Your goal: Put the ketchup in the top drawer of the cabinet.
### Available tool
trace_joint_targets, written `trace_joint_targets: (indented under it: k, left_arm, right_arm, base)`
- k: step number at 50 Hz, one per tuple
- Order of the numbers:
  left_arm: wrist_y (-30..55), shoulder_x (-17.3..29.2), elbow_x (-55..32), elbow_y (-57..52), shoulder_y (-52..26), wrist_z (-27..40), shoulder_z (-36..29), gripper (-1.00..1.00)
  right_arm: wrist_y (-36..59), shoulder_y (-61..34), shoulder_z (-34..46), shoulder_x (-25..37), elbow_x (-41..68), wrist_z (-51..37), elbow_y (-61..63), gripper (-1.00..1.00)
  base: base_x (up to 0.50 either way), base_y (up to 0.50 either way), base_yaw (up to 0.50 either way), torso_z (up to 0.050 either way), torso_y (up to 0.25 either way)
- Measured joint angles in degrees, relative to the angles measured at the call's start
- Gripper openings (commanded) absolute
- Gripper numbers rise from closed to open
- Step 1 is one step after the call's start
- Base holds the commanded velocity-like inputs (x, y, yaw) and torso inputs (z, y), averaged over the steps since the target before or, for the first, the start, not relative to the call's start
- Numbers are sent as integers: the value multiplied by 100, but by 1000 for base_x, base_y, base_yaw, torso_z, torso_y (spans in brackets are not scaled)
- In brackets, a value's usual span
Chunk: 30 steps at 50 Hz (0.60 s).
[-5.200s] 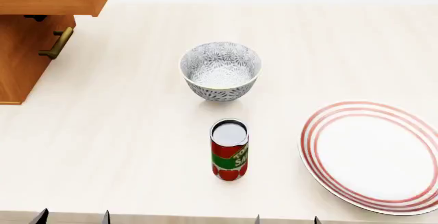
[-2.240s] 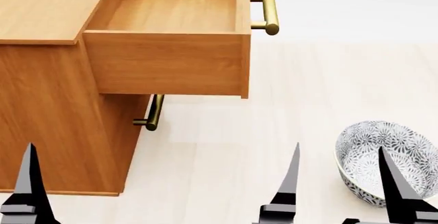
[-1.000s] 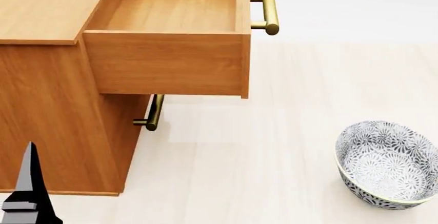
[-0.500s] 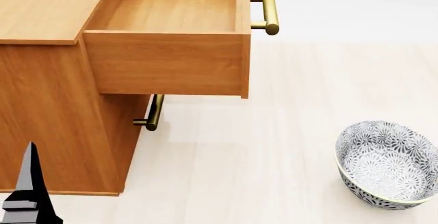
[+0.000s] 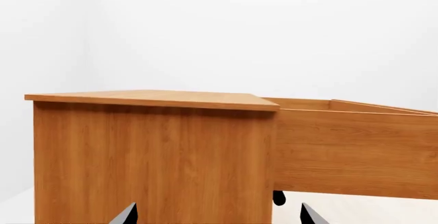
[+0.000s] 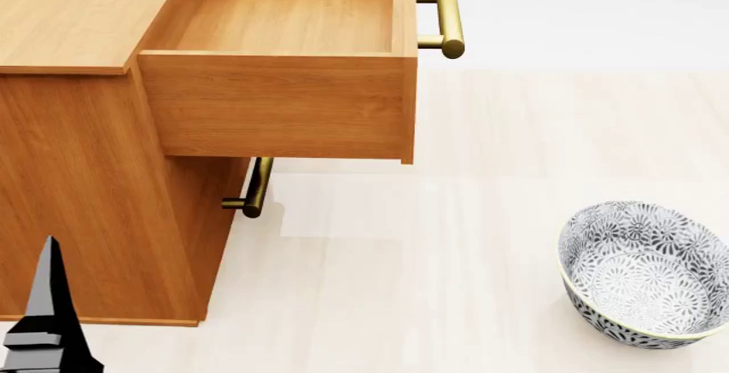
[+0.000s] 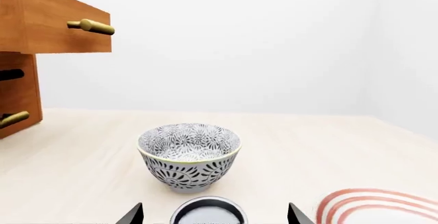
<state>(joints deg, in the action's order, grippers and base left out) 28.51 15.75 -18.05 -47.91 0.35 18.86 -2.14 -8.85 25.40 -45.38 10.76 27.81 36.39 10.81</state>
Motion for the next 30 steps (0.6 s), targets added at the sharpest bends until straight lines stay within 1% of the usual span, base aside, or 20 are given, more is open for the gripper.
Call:
trace_joint_targets:
  k: [18,30]
  left_arm:
    - [-78,51,-57,80,5,55,-18,100]
    - [-129,83,-86,129,8,89,-36,100]
  right_arm:
    - [-70,-424,372,-38,-304,-105,-312,100]
    - [-117,-609,469,-10,-379,-158,-539,100]
  base:
    - [0,0,0,0,0]
    - [0,0,0,0,0]
